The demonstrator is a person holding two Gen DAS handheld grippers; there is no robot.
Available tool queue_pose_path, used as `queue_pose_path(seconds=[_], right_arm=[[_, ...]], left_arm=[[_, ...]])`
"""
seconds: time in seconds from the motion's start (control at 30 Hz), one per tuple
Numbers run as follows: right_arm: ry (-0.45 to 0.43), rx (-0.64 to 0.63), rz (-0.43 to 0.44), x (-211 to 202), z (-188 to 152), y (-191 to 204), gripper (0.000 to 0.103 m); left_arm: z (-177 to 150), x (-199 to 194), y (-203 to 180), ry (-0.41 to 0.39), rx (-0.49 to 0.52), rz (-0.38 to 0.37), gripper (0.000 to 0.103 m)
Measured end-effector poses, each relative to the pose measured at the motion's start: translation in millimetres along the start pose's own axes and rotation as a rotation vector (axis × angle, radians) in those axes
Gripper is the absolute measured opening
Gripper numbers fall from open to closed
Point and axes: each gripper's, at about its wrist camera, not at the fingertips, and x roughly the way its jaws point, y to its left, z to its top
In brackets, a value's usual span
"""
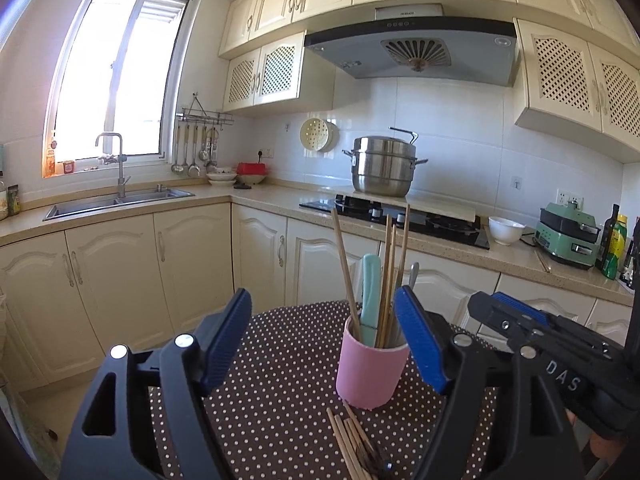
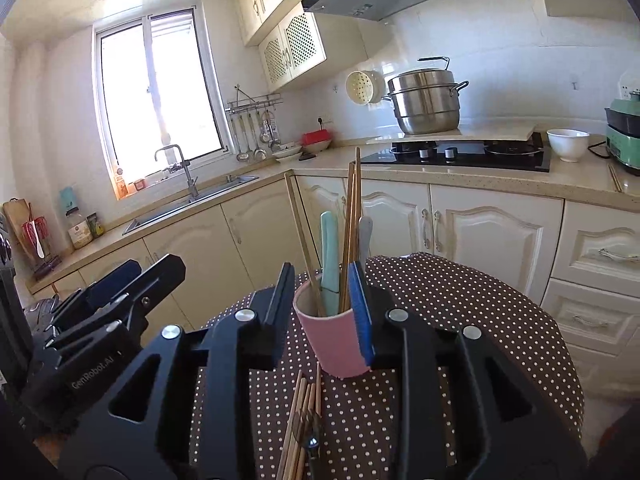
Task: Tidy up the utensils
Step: 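Open both grippers and withdraw from the pink cup, then move both grippers down over the remaining utensils beside the cup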
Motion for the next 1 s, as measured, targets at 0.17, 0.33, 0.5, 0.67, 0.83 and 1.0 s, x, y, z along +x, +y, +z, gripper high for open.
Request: queue_pose_path(seconds=[0.17, 0.33, 0.5, 0.67, 0.83, 1.0], right_arm=[[0.024, -0.023, -0.015, -11.2, -11.2, 1.6, 0.042], [0.077, -0.038, -0.034, -12.9, -24.9, -0.5, 0.042], [0.188, -0.043, -0.070, -3.4, -43.7, -14.0, 0.045], [0.304, -0.044, -0.083, 7.3, -68.6, -27.0, 0.046], [0.377, -0.053, -0.079, 13.8, -87.9, -31.4, 0.047], [0.423, -0.058, -0.069, 19.3, -102.2, -33.5, 0.049]], left_arm=[[-9.7, -3.3, -1.7, 0.091, 0.026, 0.013, 0.074], [-25.1, 4.8, -2.0, 0.225, 0.040, -0.001, 0.077], [-57.5, 24.2, 1.3, 0.462, 0.048, -0.099, 0.077], [-105.0, 50.0, 3.2, 0.691, 0.114, -0.049, 0.077], [-136.3, 61.1, 7.1, 0.804, 0.125, -0.035, 0.077], [-150.4, 69.8, 1.0, 0.829, 0.150, -0.022, 0.077]])
